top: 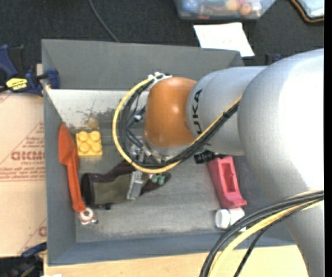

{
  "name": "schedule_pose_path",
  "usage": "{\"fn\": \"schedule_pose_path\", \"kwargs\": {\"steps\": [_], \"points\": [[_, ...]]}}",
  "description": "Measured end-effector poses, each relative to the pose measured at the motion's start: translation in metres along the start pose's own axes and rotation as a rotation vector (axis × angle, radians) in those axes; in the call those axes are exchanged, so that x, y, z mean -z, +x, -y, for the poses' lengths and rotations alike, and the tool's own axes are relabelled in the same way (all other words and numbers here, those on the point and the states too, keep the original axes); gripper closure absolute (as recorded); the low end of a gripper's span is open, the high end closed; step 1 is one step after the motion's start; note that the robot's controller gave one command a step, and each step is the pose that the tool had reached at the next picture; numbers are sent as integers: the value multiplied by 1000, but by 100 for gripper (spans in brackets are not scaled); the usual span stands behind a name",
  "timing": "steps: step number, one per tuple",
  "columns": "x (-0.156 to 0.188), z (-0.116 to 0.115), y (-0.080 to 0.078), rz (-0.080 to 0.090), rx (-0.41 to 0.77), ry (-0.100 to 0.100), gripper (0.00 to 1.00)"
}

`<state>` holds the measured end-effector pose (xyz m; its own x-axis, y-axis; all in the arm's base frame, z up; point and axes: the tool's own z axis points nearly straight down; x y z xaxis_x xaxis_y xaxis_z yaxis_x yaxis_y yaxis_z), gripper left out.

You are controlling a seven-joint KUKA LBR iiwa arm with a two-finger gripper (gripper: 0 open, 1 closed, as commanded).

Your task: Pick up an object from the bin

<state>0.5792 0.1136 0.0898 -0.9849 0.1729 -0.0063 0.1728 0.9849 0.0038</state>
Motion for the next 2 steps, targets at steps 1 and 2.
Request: {"fn": "schedule_pose_path", "kwargs": {"steps": [1,2], "points": [[-18,2,-20,14,393,-2,0],[-19,1,-5,4,-11,-2,0]]}}
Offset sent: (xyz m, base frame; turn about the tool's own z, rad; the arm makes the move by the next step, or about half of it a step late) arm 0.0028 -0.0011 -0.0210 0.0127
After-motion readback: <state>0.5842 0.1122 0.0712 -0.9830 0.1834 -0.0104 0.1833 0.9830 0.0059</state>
